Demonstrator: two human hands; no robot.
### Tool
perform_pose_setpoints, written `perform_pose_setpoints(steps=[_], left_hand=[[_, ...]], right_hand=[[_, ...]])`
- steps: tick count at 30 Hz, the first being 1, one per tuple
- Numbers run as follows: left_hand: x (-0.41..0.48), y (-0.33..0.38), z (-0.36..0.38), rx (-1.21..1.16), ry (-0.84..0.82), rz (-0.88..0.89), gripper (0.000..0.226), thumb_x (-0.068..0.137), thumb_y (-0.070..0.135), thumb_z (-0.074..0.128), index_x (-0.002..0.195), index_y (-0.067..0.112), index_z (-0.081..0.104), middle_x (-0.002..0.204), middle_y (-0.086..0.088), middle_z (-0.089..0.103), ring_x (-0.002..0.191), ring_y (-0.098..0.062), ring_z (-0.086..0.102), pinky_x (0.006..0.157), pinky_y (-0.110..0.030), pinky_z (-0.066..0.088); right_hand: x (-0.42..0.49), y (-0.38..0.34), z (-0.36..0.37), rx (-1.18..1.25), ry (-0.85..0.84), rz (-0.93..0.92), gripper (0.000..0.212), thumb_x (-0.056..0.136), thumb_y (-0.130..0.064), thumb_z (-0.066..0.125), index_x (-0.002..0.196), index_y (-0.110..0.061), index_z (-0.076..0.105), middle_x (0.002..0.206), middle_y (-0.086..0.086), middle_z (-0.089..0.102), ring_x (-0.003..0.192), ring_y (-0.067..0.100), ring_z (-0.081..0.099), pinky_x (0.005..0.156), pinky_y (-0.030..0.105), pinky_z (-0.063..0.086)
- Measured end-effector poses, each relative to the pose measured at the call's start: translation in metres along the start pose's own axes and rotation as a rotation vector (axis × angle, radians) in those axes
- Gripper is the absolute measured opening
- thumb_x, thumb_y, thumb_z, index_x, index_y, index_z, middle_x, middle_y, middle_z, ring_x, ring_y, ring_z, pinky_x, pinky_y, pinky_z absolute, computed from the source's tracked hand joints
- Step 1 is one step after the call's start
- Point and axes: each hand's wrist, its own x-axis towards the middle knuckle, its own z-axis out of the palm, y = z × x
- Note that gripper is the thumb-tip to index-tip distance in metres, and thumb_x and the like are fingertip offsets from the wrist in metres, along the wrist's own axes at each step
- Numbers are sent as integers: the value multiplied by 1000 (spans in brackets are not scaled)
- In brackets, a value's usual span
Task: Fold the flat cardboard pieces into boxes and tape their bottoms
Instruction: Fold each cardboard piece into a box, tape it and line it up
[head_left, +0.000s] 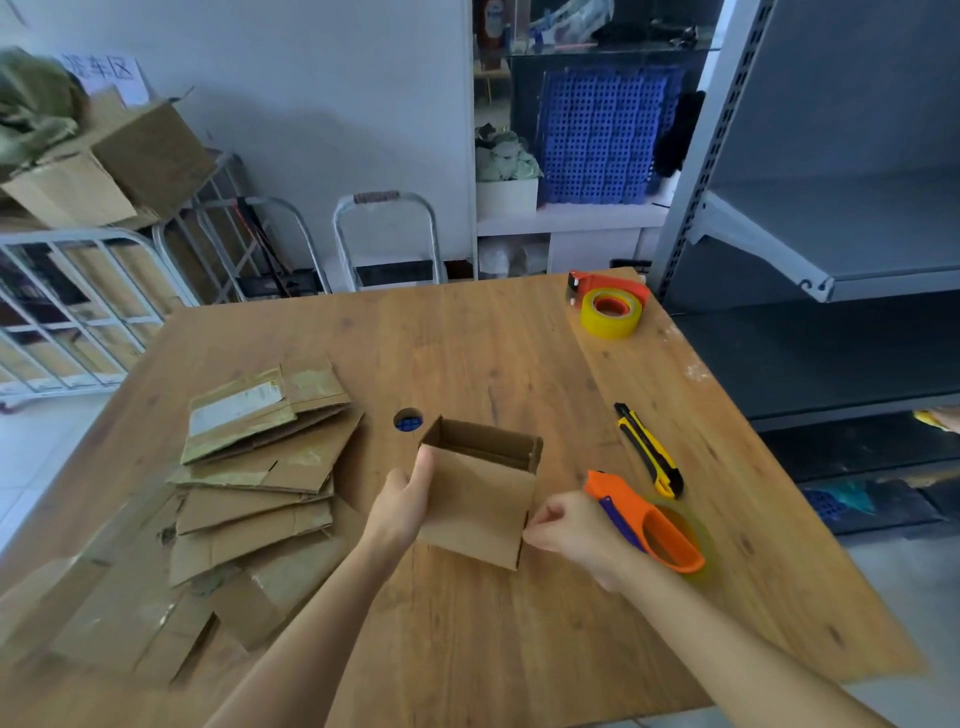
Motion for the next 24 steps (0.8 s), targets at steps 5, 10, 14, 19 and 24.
perform_pose_setpoints(steps=[5, 10, 14, 19, 24], left_hand=[[9, -9, -3, 3, 8, -9, 55, 93, 58, 43, 125, 14, 48, 121, -2, 56, 110, -22, 54, 102, -45, 44], [0, 2, 4, -82, 52, -30, 72, 89, 73, 28, 132, 20, 49, 122, -2, 57, 108, -23, 57, 88, -38, 51], [-5, 5, 6, -102, 85, -68, 80, 85, 78, 28, 137, 19, 45, 129, -5, 54, 113, -26, 56, 92, -40, 51], [-10, -10, 3, -153, 16, 89, 88, 78, 81, 27, 133, 17, 49, 128, 0, 58, 117, -16, 55, 101, -33, 42], [-13, -25, 13, -111, 47, -3, 81, 81, 82, 27, 138, 25, 41, 128, 7, 50, 124, -18, 47, 111, -42, 34]], right_hand=[[5, -15, -17, 469, 26, 252, 37, 93, -33, 61, 95, 4, 62, 97, 23, 68, 86, 32, 71, 74, 37, 60], [18, -41, -24, 246, 39, 227, 62, 86, -65, 55, 93, -3, 61, 94, 15, 67, 82, 29, 70, 63, 34, 61], [23, -48, -23, 187, -25, 269, 77, 86, -73, 42, 86, 1, 63, 83, 18, 69, 72, 31, 72, 66, 40, 62], [25, -41, -29, 300, -28, 259, 60, 92, -66, 39, 88, -9, 59, 72, 19, 65, 77, 34, 70, 59, 38, 60], [23, -35, -32, 128, -16, 43, 26, 87, -25, 66, 83, 1, 65, 83, 10, 67, 77, 17, 66, 54, 20, 56]])
